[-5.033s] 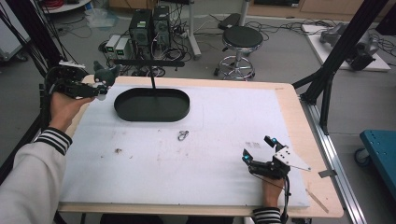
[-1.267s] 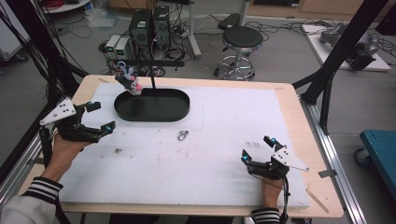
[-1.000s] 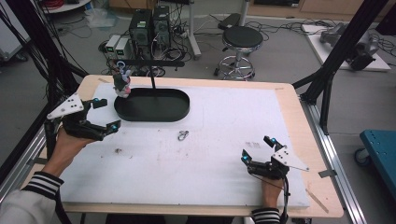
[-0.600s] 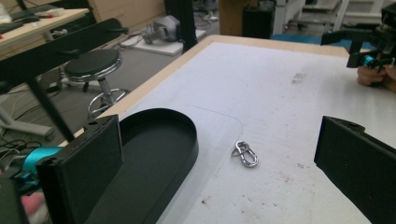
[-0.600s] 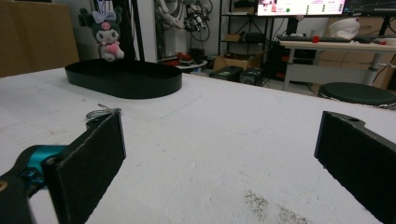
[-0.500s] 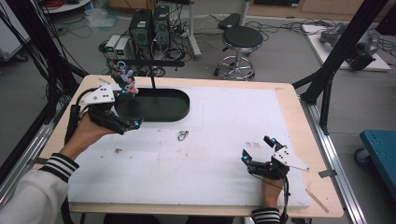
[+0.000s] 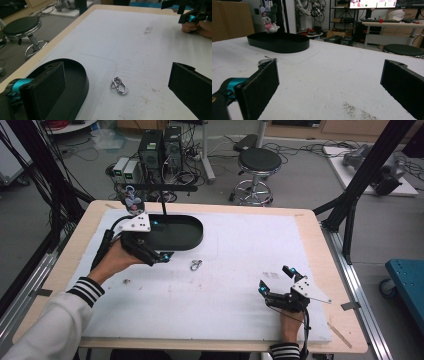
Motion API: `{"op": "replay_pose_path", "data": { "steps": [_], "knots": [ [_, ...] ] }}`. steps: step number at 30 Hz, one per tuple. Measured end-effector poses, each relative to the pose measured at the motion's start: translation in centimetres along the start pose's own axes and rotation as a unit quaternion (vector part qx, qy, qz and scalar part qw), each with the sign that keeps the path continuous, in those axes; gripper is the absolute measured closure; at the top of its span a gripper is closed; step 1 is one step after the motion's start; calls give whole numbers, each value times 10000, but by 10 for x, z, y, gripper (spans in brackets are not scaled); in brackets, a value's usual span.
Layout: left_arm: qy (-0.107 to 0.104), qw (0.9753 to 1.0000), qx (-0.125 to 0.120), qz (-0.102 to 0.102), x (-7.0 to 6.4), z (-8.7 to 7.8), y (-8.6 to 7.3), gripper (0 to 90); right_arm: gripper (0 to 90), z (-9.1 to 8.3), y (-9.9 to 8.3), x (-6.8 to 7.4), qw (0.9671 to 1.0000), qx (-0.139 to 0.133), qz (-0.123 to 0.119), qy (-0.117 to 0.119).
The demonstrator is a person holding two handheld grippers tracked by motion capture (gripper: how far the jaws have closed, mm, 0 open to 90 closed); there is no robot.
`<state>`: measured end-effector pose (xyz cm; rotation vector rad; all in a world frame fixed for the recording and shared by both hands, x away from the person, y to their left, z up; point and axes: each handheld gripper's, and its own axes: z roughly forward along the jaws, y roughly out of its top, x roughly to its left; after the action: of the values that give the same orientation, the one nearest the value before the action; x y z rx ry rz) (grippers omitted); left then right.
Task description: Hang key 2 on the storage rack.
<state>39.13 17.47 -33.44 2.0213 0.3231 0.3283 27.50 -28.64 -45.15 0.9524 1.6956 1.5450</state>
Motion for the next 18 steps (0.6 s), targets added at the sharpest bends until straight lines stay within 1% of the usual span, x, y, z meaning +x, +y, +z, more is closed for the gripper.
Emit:
{"op": "replay_pose_path", "data": {
  "steps": [1,2,3,5,11,14,17,18],
  "knots": [
    [-18,10000,-7,-36,0,5,-1,17,11,0,0,0,10000,-1,-5,-1],
    [-39,10000,37,-8,0,7,-1,17,12,0,0,0,10000,-2,-6,3],
    [-56,10000,40,-33,0,11,-1,17,12,0,0,0,10000,7,14,4],
    [-115,9998,132,13,1,17,-2,17,12,0,0,0,10000,7,17,6],
    [-210,9993,301,9,0,37,-5,17,12,0,0,0,10000,7,20,5],
    [-232,9989,414,18,1,46,-7,17,11,0,0,0,10000,1,28,14],
    [-192,9985,506,47,2,54,-10,17,11,0,0,0,10000,-1,23,6],
    [-187,9986,503,14,3,56,-11,17,11,0,0,0,10000,-7,23,-1]
  ]
}}
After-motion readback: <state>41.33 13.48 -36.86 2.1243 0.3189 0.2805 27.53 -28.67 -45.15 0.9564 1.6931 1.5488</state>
